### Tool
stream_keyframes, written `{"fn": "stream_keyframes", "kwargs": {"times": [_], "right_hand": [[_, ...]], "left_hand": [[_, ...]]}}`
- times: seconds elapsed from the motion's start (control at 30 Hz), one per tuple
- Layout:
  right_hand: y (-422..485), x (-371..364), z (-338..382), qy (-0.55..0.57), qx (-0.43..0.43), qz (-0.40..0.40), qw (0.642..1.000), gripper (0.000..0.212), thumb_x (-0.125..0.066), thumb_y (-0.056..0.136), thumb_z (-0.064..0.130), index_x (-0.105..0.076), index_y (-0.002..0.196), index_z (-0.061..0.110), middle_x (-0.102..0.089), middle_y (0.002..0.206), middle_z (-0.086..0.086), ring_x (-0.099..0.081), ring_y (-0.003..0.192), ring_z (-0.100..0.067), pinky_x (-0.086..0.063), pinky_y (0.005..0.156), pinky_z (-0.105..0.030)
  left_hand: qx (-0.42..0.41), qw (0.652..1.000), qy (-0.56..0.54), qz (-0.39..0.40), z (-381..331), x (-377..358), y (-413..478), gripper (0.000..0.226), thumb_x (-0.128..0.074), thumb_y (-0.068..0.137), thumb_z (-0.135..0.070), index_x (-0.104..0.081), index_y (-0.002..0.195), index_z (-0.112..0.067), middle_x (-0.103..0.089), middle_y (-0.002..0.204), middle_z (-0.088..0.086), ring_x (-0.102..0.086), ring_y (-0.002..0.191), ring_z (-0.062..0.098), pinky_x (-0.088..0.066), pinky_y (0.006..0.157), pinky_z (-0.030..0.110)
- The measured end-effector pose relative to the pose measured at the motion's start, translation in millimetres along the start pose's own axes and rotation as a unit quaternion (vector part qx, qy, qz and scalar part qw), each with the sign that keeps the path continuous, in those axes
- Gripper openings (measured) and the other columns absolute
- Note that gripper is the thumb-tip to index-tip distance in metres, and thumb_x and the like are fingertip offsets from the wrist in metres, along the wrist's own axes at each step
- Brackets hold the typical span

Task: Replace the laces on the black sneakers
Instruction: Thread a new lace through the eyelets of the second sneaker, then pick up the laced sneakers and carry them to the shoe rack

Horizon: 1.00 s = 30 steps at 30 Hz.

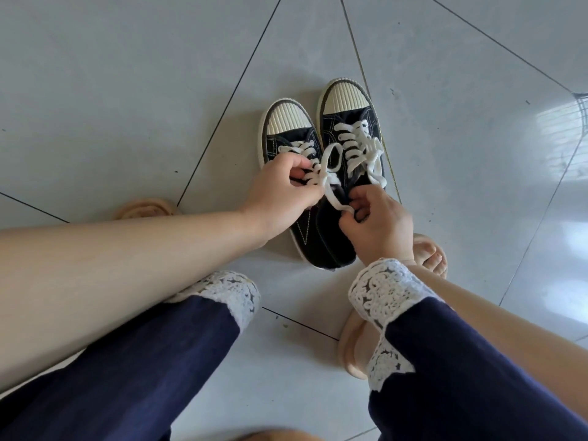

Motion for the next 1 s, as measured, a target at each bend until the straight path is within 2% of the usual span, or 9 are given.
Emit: {"fn": "stream_keyframes", "kwargs": {"times": [0.17, 0.2, 0.27, 0.33, 0.5, 0.63, 0.67, 0.8, 1.0], "right_hand": [[6, 22, 4, -0.014, 0.036, -0.03, 0.999, 0.019, -0.062, 0.077, 0.013, -0.068, 0.095, 0.018, -0.043, 0.062, 0.023, -0.044, 0.058, 0.001, -0.034, 0.058, -0.01], [7, 25, 5, -0.017, 0.043, -0.032, 0.998, 0.018, -0.061, 0.077, 0.012, -0.068, 0.093, 0.018, -0.044, 0.061, 0.021, -0.044, 0.058, -0.001, -0.034, 0.058, -0.011], [11, 32, 7, -0.022, 0.05, -0.023, 0.998, 0.017, -0.061, 0.077, 0.012, -0.068, 0.091, 0.019, -0.046, 0.061, 0.018, -0.046, 0.06, -0.005, -0.034, 0.058, -0.011], [16, 39, 8, -0.024, 0.052, -0.01, 0.998, 0.018, -0.061, 0.076, 0.013, -0.067, 0.09, 0.022, -0.049, 0.061, 0.017, -0.047, 0.06, -0.005, -0.034, 0.057, -0.011], [43, 57, 12, -0.037, 0.055, 0.005, 0.998, 0.019, -0.063, 0.073, 0.011, -0.068, 0.088, 0.021, -0.05, 0.06, 0.014, -0.05, 0.061, -0.008, -0.037, 0.058, -0.011], [66, 77, 19, -0.047, 0.056, 0.016, 0.997, 0.016, -0.062, 0.071, 0.011, -0.067, 0.083, 0.021, -0.05, 0.056, 0.013, -0.05, 0.06, -0.006, -0.041, 0.057, -0.018], [70, 82, 22, -0.048, 0.055, 0.02, 0.997, 0.016, -0.062, 0.071, 0.011, -0.067, 0.083, 0.021, -0.051, 0.057, 0.013, -0.05, 0.06, -0.006, -0.041, 0.057, -0.018], [77, 111, 35, -0.05, 0.034, 0.026, 0.998, 0.019, -0.061, 0.073, 0.012, -0.068, 0.089, 0.021, -0.052, 0.061, 0.012, -0.051, 0.063, -0.01, -0.039, 0.056, -0.016], [66, 190, 78, -0.052, 0.005, 0.032, 0.998, 0.024, -0.06, 0.074, 0.016, -0.067, 0.095, 0.024, -0.052, 0.066, 0.013, -0.047, 0.065, -0.008, -0.029, 0.053, -0.012]], "left_hand": [[-0.041, 0.998, 0.041, 0.011, -8, 0, -1, 0.03, -0.067, 0.079, -0.018, -0.054, 0.106, -0.021, -0.057, 0.105, 0.001, -0.059, 0.093, 0.018, -0.051, 0.087, 0.042], [-0.055, 0.997, 0.053, 0.006, -11, 3, 0, 0.03, -0.066, 0.08, -0.019, -0.054, 0.107, -0.02, -0.057, 0.106, 0.0, -0.06, 0.092, 0.016, -0.051, 0.086, 0.038], [-0.089, 0.992, 0.093, -0.005, -16, 11, 4, 0.027, -0.064, 0.081, -0.019, -0.056, 0.107, -0.018, -0.057, 0.102, -0.005, -0.059, 0.083, 0.005, -0.05, 0.081, 0.02], [-0.124, 0.981, 0.151, -0.015, -24, 18, 9, 0.022, -0.063, 0.082, -0.014, -0.057, 0.103, -0.018, -0.056, 0.097, -0.011, -0.056, 0.076, 0.0, -0.043, 0.069, 0.005], [-0.164, 0.952, 0.259, 0.018, -40, 23, 30, 0.024, -0.063, 0.081, -0.008, -0.06, 0.104, -0.014, -0.051, 0.101, -0.005, -0.052, 0.083, 0.01, -0.037, 0.068, 0.012], [-0.176, 0.934, 0.304, 0.058, -67, 22, 46, 0.025, -0.061, 0.081, -0.006, -0.061, 0.105, -0.012, -0.046, 0.099, -0.008, -0.045, 0.089, 0.006, -0.03, 0.068, 0.001], [-0.175, 0.931, 0.313, 0.063, -76, 22, 48, 0.025, -0.061, 0.081, -0.006, -0.061, 0.105, -0.013, -0.046, 0.101, -0.008, -0.044, 0.089, 0.005, -0.03, 0.068, 0.002], [-0.169, 0.927, 0.33, 0.058, -126, 19, 44, 0.026, -0.058, 0.082, -0.007, -0.059, 0.107, -0.012, -0.044, 0.099, -0.007, -0.042, 0.086, 0.007, -0.032, 0.076, 0.015], [-0.146, 0.935, 0.318, 0.048, -209, 28, -7, 0.028, -0.057, 0.085, -0.014, -0.055, 0.113, -0.016, -0.044, 0.101, -0.01, -0.044, 0.088, 0.005, -0.036, 0.079, 0.017]]}}
Point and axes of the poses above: each hand's wrist, its own y-axis towards the middle knuckle, its own x-axis out of the back of the hand, z = x × y, the point moved 4 cm from there along y, towards the middle knuckle
